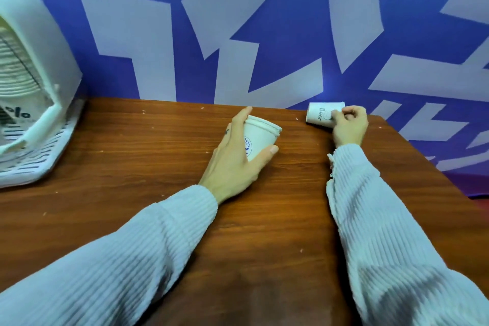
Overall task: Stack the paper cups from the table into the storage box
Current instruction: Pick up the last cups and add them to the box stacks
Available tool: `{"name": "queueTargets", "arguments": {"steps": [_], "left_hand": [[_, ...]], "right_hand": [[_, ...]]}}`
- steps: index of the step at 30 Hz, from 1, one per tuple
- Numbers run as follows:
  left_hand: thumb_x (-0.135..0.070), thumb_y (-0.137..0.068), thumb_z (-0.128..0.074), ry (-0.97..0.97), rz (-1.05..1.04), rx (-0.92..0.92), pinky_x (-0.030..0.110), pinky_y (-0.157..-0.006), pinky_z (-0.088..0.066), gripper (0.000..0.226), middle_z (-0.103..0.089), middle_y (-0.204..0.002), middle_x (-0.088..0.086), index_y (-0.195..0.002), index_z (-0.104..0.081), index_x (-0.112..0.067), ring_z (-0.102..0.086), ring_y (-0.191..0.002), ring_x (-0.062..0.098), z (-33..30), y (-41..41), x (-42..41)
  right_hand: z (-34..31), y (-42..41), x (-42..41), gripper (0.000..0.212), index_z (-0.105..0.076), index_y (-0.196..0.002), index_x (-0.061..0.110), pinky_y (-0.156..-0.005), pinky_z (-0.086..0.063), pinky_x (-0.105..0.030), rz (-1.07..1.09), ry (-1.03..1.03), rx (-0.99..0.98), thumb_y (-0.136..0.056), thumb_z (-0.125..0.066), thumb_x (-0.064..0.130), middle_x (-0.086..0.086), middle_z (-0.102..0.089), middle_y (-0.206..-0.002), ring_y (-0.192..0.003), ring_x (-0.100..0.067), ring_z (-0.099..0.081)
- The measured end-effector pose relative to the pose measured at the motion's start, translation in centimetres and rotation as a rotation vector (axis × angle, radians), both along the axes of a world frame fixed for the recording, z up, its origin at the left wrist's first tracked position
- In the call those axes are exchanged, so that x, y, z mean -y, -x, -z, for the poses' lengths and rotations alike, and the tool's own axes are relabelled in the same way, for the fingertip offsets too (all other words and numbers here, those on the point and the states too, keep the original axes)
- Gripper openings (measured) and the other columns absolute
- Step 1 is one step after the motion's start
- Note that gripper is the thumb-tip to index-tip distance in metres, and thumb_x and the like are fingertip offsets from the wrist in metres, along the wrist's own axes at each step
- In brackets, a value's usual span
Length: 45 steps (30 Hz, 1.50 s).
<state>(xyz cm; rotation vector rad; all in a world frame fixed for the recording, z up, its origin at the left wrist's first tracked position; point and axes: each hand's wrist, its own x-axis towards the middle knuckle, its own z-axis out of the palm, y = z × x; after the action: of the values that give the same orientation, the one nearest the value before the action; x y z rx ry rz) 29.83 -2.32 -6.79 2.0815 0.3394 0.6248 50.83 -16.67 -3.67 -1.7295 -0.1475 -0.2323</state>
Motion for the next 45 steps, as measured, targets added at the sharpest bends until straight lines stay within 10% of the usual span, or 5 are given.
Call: {"name": "queueTargets", "arguments": {"steps": [11, 25, 31, 34, 45], "left_hand": [[-0.052, -0.091, -0.068, 0.071, -0.058, 0.062, 0.032, -0.088, -0.049, 0.069, -0.056, -0.125, -0.006, -0.144, -0.025, -0.040, -0.057, -0.107, 0.015, -0.1, 2.3, 0.4], [-0.039, -0.092, -0.072, 0.062, -0.200, 0.225, 0.004, -0.069, -0.045, 0.072, -0.053, -0.124, -0.009, -0.148, -0.027, -0.030, -0.060, -0.099, 0.007, -3.4, 13.2, -5.6], [-0.047, -0.088, -0.071, 0.012, -0.398, 0.414, 0.027, -0.102, -0.044, 0.075, -0.052, -0.133, -0.004, -0.148, -0.031, -0.025, -0.054, -0.116, 0.011, -5.4, 20.2, -11.2], [-0.042, -0.088, -0.069, -0.010, -0.511, 0.548, 0.008, -0.098, -0.036, 0.075, -0.051, -0.136, -0.005, -0.149, -0.033, -0.018, -0.052, -0.118, 0.002, -6.6, 23.4, -13.7], [-0.036, -0.092, -0.068, -0.013, -0.754, 0.753, 0.020, -0.105, -0.041, 0.069, -0.049, -0.141, 0.001, -0.148, -0.032, -0.014, -0.051, -0.124, 0.001, -8.8, 30.4, -21.4]], "right_hand": [[1.8, 6.6, 1.9, 0.020, -0.059, -0.093, 0.021, -0.095, -0.058, -0.051, -0.108, -0.124, -0.031, -0.093, -0.061, 0.002, -0.001, -0.068, -0.093, -0.102, -0.024, -0.071], [-1.5, 21.2, -5.5, 0.015, -0.059, -0.106, 0.011, -0.096, -0.055, -0.047, -0.421, -0.127, 0.043, -0.095, -0.062, 0.000, 0.008, -0.070, -0.084, -0.088, -0.006, -0.070], [-5.2, 28.4, -14.5, 0.022, -0.064, -0.115, 0.016, -0.092, -0.058, -0.036, -0.654, -0.193, 0.174, -0.096, -0.066, 0.006, -0.001, -0.078, -0.093, -0.094, -0.015, -0.074], [-7.5, 31.2, -19.4, 0.014, -0.071, -0.106, 0.013, -0.095, -0.058, -0.039, -0.692, -0.206, 0.349, -0.095, -0.067, 0.006, -0.001, -0.075, -0.096, -0.096, -0.013, -0.071], [-9.3, 35.6, -29.7, 0.033, -0.077, -0.120, 0.024, -0.103, -0.052, -0.039, -0.937, 0.537, 0.802, -0.093, -0.063, 0.010, 0.005, -0.076, -0.119, -0.114, -0.015, -0.068]]}}
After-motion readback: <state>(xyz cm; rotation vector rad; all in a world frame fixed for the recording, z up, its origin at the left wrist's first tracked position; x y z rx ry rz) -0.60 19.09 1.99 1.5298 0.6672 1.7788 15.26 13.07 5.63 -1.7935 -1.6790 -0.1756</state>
